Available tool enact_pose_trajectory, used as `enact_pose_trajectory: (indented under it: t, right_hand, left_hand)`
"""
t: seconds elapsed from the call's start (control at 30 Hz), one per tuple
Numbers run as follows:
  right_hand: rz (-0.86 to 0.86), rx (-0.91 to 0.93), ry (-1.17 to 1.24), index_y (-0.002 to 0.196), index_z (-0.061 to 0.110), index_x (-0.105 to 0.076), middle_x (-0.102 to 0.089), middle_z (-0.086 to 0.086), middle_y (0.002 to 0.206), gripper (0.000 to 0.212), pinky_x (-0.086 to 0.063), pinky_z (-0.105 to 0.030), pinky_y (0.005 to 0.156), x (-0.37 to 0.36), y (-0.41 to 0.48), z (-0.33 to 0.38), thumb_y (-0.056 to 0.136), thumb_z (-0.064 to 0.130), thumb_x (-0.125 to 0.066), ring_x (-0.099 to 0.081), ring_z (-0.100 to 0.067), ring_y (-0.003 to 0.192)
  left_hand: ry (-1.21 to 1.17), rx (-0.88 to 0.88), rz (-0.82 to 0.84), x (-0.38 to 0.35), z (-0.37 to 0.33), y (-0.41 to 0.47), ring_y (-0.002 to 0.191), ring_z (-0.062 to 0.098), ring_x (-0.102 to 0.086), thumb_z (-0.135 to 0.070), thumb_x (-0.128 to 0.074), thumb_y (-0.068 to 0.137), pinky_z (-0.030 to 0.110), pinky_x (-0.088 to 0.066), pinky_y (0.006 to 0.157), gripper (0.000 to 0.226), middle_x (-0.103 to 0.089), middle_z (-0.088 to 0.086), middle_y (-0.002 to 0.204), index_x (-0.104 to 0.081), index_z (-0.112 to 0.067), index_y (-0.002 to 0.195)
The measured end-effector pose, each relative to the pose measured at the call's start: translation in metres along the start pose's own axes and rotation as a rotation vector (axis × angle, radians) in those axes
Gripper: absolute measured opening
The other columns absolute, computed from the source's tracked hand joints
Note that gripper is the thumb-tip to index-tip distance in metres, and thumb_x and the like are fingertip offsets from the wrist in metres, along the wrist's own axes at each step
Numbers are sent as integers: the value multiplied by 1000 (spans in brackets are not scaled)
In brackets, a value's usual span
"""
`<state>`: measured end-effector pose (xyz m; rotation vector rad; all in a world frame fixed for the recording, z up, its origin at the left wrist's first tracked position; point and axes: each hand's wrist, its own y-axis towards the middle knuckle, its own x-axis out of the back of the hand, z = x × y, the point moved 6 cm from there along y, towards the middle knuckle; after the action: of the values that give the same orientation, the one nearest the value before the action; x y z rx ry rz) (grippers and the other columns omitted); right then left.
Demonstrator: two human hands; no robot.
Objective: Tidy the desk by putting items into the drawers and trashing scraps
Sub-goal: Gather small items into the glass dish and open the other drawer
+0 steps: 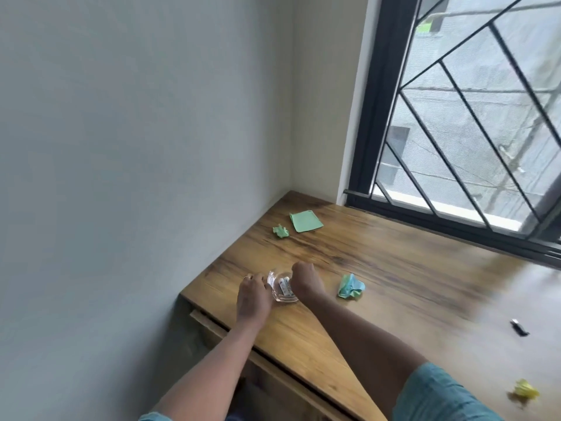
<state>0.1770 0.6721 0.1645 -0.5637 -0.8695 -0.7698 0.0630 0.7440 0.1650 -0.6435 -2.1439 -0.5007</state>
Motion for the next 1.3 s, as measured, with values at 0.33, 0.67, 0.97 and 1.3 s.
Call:
enact_pose_trajectory:
  t: [0.33,0.67,0.97,1.3]
  right_hand:
    - [38,-32,-160,115,2,-61,-63,-15,117,34,-51,-37,83,-14,15,8,90,-4,-39,-62,-31,106]
    - [-209,-34,57,114,2,-62,-62,-17,114,38,-45,-33,71,-1,-49,-18,86,-8,-37,-60,-30,102]
    - [-445,140,-99,110,-2,-63,-64,-19,111,32,-55,-39,77,-25,-158,-78,80,-8,-57,-64,-35,97]
    - [-580,351,-322,115,0,-60,-60,-16,113,38,-54,-41,88,-64,-254,-135,80,6,-48,-53,-31,105]
  left_hand:
    - [-10,-2,4,0,13,3,101,19,-60,-14,-53,92,23,-46,83,26,-67,9,109,-64,-7,114]
    - [-93,46,-85,6,33,-40,110,22,-56,-13,-51,93,26,-46,87,30,-63,11,120,-60,-7,122]
    - [-101,-285,-147,-42,17,-125,93,29,-65,-12,-75,72,39,-53,84,40,-64,15,102,-54,-7,107]
    - [-382,281,-75,-84,65,-191,115,38,-43,-47,-50,85,47,-40,92,56,-35,18,135,-45,-7,125]
